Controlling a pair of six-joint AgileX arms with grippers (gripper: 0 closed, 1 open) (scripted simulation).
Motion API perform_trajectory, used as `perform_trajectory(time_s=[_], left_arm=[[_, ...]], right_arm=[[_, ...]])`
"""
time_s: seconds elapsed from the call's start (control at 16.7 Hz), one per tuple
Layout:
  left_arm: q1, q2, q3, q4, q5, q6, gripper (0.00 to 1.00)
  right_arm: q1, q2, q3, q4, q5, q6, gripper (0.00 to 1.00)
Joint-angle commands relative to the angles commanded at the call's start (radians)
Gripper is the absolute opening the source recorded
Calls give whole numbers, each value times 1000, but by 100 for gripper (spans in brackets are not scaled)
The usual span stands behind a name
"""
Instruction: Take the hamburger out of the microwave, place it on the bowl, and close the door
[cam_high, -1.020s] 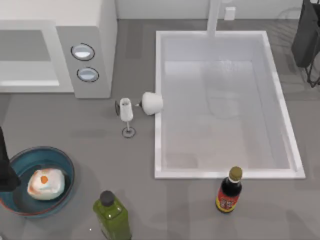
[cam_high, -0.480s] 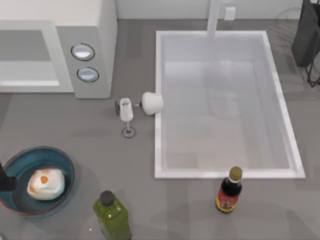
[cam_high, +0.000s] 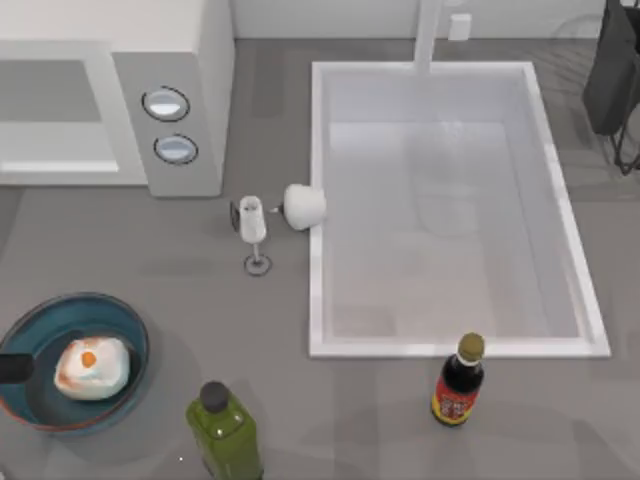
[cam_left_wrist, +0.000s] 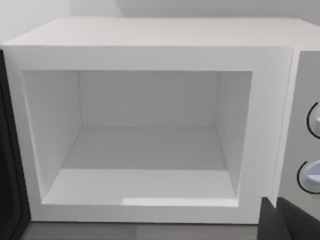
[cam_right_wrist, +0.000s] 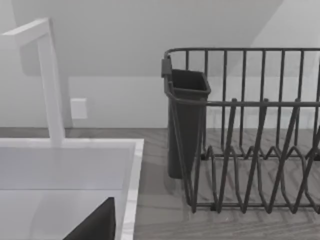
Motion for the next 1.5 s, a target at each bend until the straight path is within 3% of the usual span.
perform_trajectory(time_s=[0.54, 0.9, 1.14, 1.5], left_arm=[[-4, -4, 0, -4, -4, 0, 0], [-85, -132, 2, -134, -85, -2, 0], [-79, -130, 2, -134, -80, -3, 0], [96, -104, 6, -111, 95, -2, 0]], right_arm=[[0, 0, 0, 0, 0, 0, 100], [0, 0, 0, 0, 0, 0, 100], [0, 0, 0, 0, 0, 0, 100], [0, 0, 0, 0, 0, 0, 100]])
